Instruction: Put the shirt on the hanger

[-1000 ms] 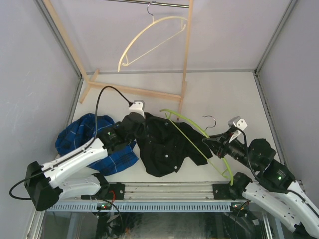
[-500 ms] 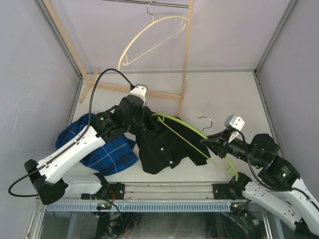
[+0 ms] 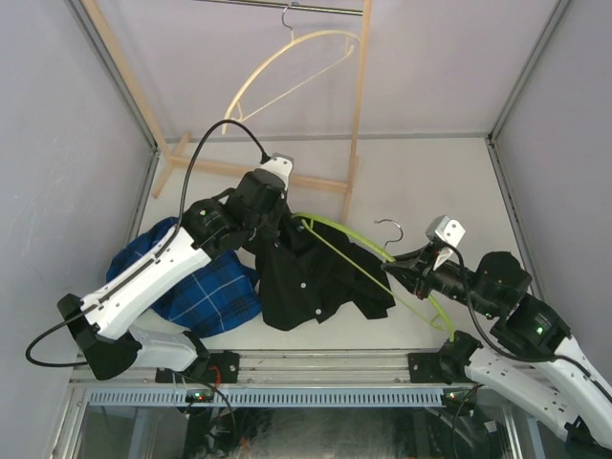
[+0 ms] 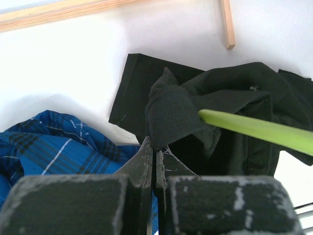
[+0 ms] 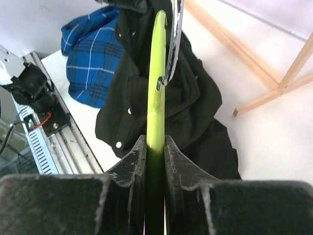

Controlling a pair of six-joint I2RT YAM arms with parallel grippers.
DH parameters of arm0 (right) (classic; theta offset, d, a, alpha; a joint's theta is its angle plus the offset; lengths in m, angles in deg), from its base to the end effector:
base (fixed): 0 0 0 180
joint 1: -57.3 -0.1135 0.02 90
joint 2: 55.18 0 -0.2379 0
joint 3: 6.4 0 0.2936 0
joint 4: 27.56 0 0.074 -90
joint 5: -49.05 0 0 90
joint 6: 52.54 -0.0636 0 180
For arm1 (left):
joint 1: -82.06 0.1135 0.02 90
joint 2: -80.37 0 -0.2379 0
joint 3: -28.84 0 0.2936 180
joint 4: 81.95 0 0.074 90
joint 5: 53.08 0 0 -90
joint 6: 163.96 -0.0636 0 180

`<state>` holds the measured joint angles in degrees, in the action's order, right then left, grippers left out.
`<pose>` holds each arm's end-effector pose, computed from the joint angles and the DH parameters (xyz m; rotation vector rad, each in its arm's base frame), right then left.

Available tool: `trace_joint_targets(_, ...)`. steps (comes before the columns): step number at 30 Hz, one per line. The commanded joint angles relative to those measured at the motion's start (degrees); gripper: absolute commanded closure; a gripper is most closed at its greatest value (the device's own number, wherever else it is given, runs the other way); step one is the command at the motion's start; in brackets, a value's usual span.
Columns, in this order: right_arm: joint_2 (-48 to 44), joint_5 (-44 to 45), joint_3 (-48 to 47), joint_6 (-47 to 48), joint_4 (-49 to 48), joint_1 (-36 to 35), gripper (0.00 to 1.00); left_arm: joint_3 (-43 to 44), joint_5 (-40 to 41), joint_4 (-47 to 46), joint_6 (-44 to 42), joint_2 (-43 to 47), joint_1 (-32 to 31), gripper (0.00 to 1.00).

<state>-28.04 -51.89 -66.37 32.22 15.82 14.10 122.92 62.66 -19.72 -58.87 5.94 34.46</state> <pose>0.1296 0.1383 0.3562 -0.7257 1.6667 0.7760 0.2425 -0.2246 0.3526 0.4068 2.1897 -0.0738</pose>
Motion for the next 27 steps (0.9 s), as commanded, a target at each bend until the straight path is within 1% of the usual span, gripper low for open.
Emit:
trace_joint_targets(1,-4.04,2.76,-3.22,0.76,-2.86,0.03,1.0,3.06,0.37,0.3,-1.31,-0.41,0.22,1.0)
trace_joint_targets(5,-7.16,4.19,-3.32,0.43,-0.58,0.05,1.0,3.14,0.78,0.33,-1.14,-0.53,0.22,1.0)
trace_joint_targets(7,-7.65,3.53,-3.36,0.41,0.13,0.05,1.0,3.03,2.35,0.32,-0.68,-0.2,0.22,1.0)
trace_joint_targets(14,-3.6,-3.84,-3.28,0.75,0.92,0.05,1.0,1.3,1.5,-2.92,-1.55,3.23,0.22,0.99)
trace_joint_targets(18,-0.51,-5.59,-2.33,0.04,-2.05,-0.04,1.0,2.19,0.75,-1.9,-1.64,2.32,0.22,1.0)
trace_joint_targets(24,3.57,-1.3,-2.26,-2.14,-8.01,-0.13,1.0,3.64,-1.91,-1.23,-2.09,2.18,0.01,1.0)
trace_joint_targets(27,5.88,-1.06,-3.28,-2.62,-10.17,-0.13,1.0,6.43,-0.92,-0.04,-3.41,1.85,-1.11,1.0)
